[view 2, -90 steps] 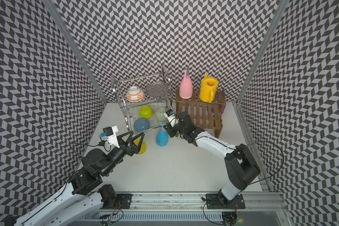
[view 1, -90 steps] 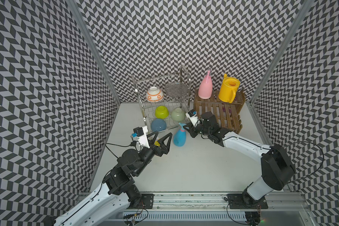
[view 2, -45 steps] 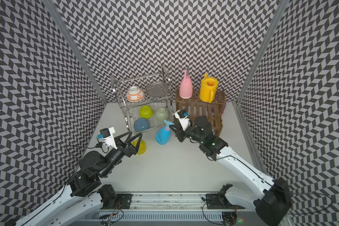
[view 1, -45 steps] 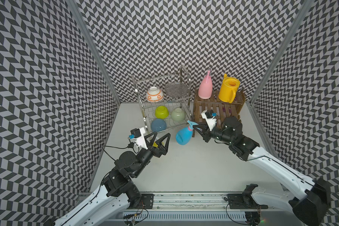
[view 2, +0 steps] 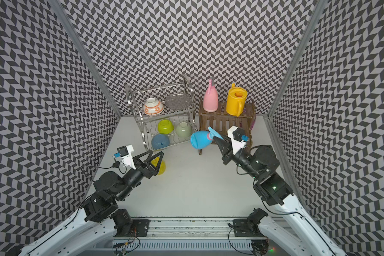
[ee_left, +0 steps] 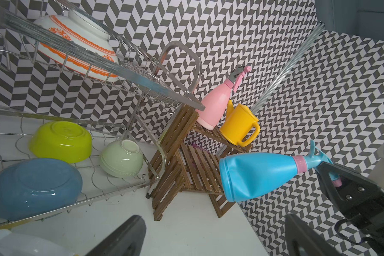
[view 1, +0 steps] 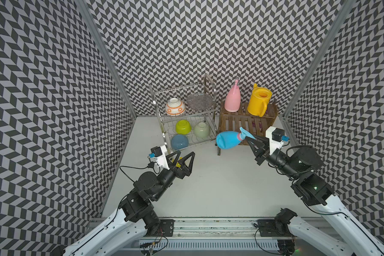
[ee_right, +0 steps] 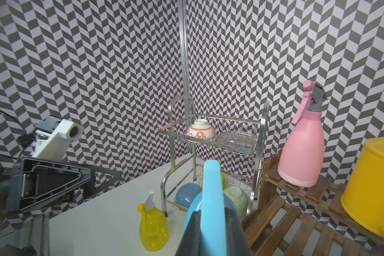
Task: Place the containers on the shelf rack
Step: 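Place the container on the shelf.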
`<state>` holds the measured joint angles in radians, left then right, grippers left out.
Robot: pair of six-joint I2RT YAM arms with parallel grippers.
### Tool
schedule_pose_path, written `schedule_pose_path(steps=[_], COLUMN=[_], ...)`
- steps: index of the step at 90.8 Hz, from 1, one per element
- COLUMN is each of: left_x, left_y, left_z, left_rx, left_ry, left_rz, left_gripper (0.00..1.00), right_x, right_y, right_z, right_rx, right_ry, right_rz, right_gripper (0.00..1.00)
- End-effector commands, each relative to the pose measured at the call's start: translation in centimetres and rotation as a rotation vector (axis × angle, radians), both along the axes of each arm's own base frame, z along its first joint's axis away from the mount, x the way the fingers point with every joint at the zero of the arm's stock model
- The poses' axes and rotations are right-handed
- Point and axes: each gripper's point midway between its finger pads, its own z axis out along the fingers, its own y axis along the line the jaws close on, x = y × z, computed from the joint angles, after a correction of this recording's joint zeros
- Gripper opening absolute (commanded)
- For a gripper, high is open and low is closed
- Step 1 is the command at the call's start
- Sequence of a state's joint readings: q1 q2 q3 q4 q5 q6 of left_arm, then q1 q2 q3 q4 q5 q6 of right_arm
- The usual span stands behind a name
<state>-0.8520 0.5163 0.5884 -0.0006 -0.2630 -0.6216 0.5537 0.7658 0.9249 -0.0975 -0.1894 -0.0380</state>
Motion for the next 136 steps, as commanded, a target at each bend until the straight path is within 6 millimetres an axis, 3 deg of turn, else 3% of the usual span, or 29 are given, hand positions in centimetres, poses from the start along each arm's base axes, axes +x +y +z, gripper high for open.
schedule_pose_path(steps=[1, 37, 52, 83, 136], left_x=[-0.2, -0.5, -1.1, -1.1, -0.9], left_y=[0.0, 0.3, 1.1, 1.3, 1.1], left_z=[0.6, -0.1, 0.5, 0.5, 0.4], left_rx=[-0.023, -0.027, -0.057, -0.053, -0.046], left_ry=[-0.022, -0.001, -0.021, -0.022, -0.021], left_rz=[-0.014, -0.017, -0.01, -0.003, 0.001], left_gripper=[1.0, 1.0, 1.0, 1.0, 1.0], right_x=[1.2, 8.9, 11.5, 14.6, 17.3], right_y=[-0.6, 0.3, 1.3, 2.4, 2.8], right_z=[0.4, -1.7, -2.5, -3.4, -4.4], right_rx=[-0.023, -0.242, -0.293, -0.326, -0.285], right_ry=[0.008, 0.162, 0.203, 0.239, 0.265], right_rz=[-0.05, -0.187, -0.199, -0.225, -0.212], right_gripper=[0.0, 0.0, 0.0, 0.02, 0.12])
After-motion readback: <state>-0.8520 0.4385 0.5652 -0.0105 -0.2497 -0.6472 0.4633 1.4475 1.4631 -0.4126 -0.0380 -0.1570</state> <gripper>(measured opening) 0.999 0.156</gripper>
